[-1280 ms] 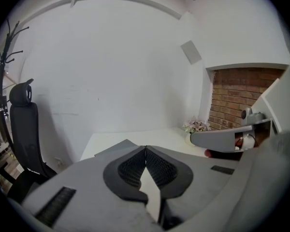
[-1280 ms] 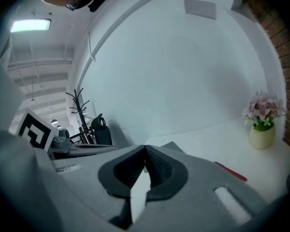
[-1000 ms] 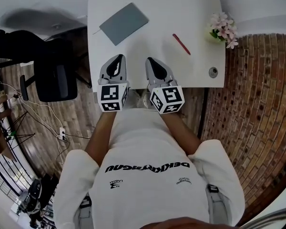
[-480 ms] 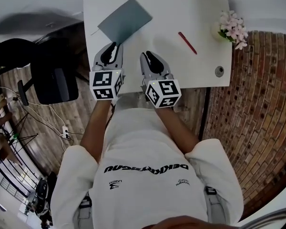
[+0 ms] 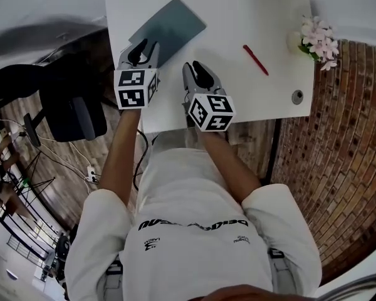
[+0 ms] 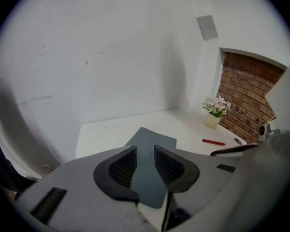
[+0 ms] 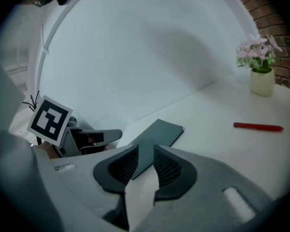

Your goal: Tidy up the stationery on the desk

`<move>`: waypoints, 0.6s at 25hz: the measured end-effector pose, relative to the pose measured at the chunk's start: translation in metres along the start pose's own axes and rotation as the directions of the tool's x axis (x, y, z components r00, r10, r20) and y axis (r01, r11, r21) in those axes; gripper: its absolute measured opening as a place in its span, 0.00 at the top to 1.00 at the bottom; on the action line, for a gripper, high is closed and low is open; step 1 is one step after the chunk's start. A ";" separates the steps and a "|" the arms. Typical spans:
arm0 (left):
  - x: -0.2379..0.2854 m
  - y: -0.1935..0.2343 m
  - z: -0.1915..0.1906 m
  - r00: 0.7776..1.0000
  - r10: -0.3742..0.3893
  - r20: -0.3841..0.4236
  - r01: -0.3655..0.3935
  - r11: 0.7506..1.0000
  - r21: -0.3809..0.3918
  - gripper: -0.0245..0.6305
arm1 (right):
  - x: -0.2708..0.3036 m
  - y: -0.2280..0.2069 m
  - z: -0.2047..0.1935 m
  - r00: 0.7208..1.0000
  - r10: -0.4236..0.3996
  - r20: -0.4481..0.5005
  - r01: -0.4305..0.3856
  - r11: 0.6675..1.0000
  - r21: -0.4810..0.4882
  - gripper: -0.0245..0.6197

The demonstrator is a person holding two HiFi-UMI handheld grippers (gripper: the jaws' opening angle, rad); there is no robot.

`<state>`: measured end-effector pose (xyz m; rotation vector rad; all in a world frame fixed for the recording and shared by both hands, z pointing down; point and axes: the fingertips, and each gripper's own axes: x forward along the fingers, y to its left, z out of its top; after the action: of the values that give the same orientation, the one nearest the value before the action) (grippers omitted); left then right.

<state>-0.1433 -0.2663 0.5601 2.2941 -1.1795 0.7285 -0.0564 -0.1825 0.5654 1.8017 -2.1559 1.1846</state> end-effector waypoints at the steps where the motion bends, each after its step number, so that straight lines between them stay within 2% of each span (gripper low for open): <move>1: 0.006 0.005 -0.001 1.000 0.000 -0.011 0.000 1.000 0.009 0.79 | 0.006 -0.001 -0.003 1.000 -0.006 -0.007 0.006 1.000 0.009 0.83; 7: 0.036 0.038 0.003 1.000 -0.005 -0.030 0.006 1.000 0.025 0.79 | 0.033 -0.004 -0.013 0.998 -0.033 -0.045 0.035 0.998 0.051 0.80; 15: 0.078 0.056 0.000 0.990 -0.065 -0.128 0.078 0.992 0.100 0.79 | 0.062 -0.015 -0.023 0.993 -0.082 -0.090 0.091 0.991 0.101 0.79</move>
<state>-0.1518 -0.3419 0.6187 2.3255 -1.0196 0.9117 -0.0709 -0.2178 0.6212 1.8277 -1.9836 1.3518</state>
